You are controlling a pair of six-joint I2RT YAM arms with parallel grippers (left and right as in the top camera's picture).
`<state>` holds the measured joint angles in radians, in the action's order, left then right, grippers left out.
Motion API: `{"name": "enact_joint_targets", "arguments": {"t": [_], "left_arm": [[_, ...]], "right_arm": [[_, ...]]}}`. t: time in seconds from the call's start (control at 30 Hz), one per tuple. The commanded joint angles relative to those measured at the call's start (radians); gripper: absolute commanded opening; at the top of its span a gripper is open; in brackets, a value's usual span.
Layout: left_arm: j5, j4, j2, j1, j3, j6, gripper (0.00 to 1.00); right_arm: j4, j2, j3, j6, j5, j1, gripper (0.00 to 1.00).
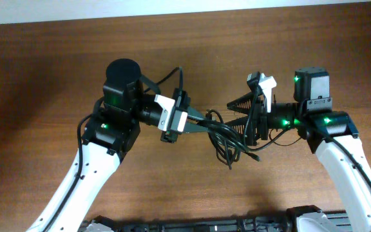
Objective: Untangle cables
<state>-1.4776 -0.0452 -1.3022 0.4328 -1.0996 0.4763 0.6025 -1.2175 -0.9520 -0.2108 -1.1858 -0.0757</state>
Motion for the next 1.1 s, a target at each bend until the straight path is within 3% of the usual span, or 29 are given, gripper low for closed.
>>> {"name": "enact_joint_targets", "arguments": {"t": [0.0, 0.4, 0.7, 0.87, 1.07], "left_arm": [[-0.011, -0.051, 0.024, 0.004, -0.016, 0.011, 0.00], [0.008, -0.059, 0.023, 0.133, -0.016, 0.012, 0.00], [0.008, -0.044, 0.023, 0.176, -0.016, 0.011, 0.00], [0.008, -0.030, 0.024, 0.208, -0.016, 0.012, 0.00], [0.008, -0.057, 0.024, 0.265, -0.016, 0.011, 0.00]], "right_arm": [[-0.006, 0.004, -0.020, -0.021, -0.018, -0.023, 0.98], [-0.182, 0.003, -0.020, 0.039, -0.068, -0.081, 0.98], [-0.399, -0.001, -0.020, 0.301, -0.071, -0.081, 0.98], [-0.450, -0.003, -0.020, 0.433, 0.069, -0.081, 0.98], [-0.449, -0.055, -0.020, 0.437, 0.156, -0.081, 0.98]]}}
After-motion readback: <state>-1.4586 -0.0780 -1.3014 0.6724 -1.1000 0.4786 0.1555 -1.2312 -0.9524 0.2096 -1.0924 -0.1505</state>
